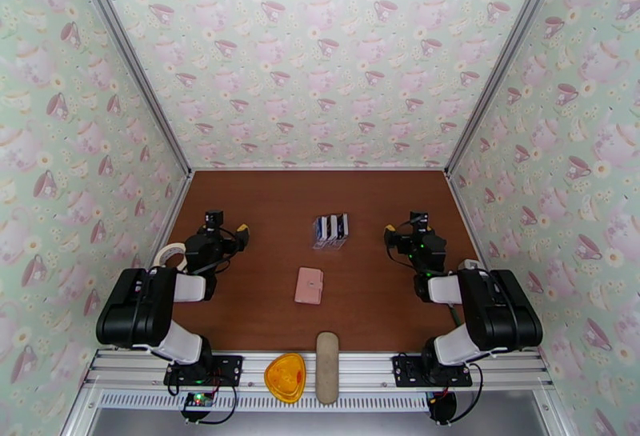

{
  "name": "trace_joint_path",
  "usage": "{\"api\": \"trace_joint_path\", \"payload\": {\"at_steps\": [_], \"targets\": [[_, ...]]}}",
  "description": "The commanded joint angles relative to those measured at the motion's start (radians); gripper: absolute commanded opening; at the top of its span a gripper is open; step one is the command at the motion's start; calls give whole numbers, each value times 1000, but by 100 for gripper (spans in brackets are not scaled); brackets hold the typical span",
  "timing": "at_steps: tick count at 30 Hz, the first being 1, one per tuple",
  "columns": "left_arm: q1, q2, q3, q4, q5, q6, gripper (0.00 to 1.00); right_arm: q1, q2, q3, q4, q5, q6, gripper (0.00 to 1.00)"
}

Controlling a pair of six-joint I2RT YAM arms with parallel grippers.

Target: Put the credit cards into the card holder

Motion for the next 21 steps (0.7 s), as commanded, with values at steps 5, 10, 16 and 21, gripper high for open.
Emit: {"api": "trace_joint_path", "payload": {"at_steps": [5, 10, 16, 21], "targets": [[-5, 3, -2, 18, 13, 17, 100, -3, 9, 52, -42, 39, 14, 100], [-5, 4, -3, 17, 10, 18, 100, -3, 9, 51, -41, 42, 14, 100], [-6, 4, -3, 17, 11, 18, 100, -2, 10, 51, -42, 42, 15, 100], [-15, 5, 6, 0, -1, 26, 100, -2, 9, 51, -41, 42, 16, 100]]}}
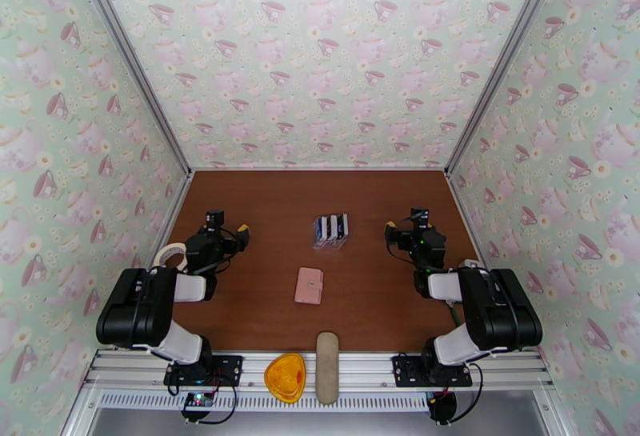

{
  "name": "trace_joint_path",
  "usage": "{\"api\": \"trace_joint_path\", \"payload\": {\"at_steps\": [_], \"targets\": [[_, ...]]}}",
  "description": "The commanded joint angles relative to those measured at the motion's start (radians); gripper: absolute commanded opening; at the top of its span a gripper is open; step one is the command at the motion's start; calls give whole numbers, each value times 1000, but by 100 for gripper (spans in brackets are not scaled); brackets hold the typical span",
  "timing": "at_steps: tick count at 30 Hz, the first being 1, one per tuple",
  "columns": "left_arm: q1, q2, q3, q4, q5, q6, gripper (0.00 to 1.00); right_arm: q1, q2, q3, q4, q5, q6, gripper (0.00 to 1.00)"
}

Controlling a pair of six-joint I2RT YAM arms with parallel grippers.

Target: Put the credit cards into the card holder

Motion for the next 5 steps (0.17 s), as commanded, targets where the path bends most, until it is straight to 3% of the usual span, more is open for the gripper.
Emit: {"api": "trace_joint_path", "payload": {"at_steps": [1, 5], "targets": [[-5, 5, 6, -1, 0, 19, 100, -3, 7, 18, -11, 13, 12, 100], [-4, 4, 3, 8, 1, 17, 100, -3, 7, 19, -11, 13, 13, 100]]}}
